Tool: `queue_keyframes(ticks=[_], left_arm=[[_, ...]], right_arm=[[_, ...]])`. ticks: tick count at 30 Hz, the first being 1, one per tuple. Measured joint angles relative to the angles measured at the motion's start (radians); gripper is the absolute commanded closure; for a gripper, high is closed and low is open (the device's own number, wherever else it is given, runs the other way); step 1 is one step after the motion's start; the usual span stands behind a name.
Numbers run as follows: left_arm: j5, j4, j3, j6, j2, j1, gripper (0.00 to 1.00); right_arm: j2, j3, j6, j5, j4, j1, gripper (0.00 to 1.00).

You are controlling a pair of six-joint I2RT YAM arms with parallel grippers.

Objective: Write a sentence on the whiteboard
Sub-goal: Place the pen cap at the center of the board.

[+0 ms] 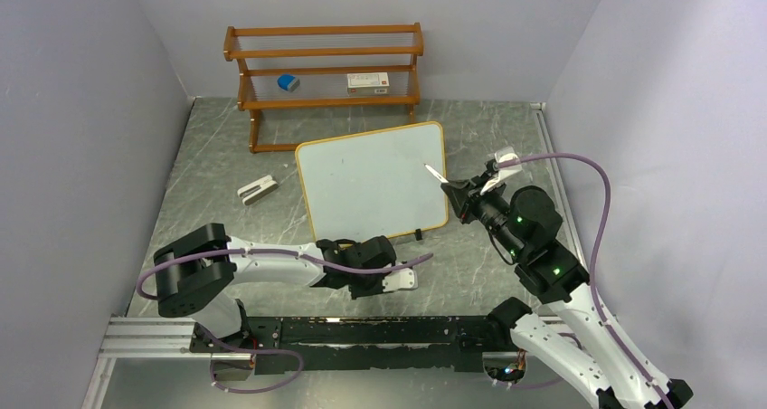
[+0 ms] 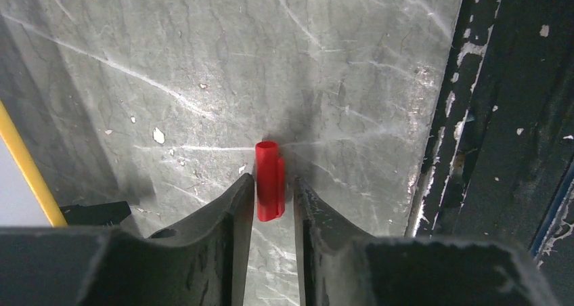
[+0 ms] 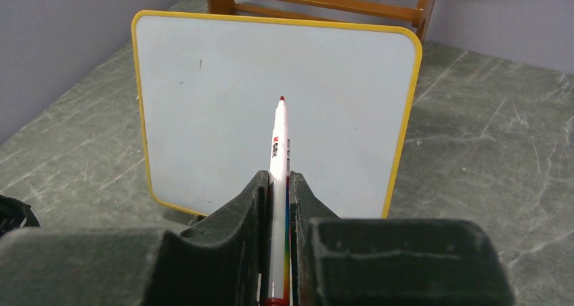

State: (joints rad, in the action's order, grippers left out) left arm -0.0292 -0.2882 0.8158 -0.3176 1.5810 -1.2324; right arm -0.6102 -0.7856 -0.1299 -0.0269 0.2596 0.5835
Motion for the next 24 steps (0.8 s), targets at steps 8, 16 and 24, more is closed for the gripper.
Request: queue_keyframes(ticks=[8, 16, 24], left_arm=[[0.009, -0.025, 0.008, 0.004, -0.020, 0.000, 0.32], [0.097, -0.055, 0.094, 0.037, -0.224, 0.000, 0.21], [0.243, -0.058, 0.141, 0.100, -0.375, 0.005, 0.07]], right_arm=[[-0.009, 0.003, 0.005, 0.000, 0.000, 0.000, 1.00], [-0.022, 0.003, 0.004, 0.012, 0.000, 0.000, 1.00], [-0.040, -0.009, 0.003, 0.016, 0.000, 0.000, 1.00]])
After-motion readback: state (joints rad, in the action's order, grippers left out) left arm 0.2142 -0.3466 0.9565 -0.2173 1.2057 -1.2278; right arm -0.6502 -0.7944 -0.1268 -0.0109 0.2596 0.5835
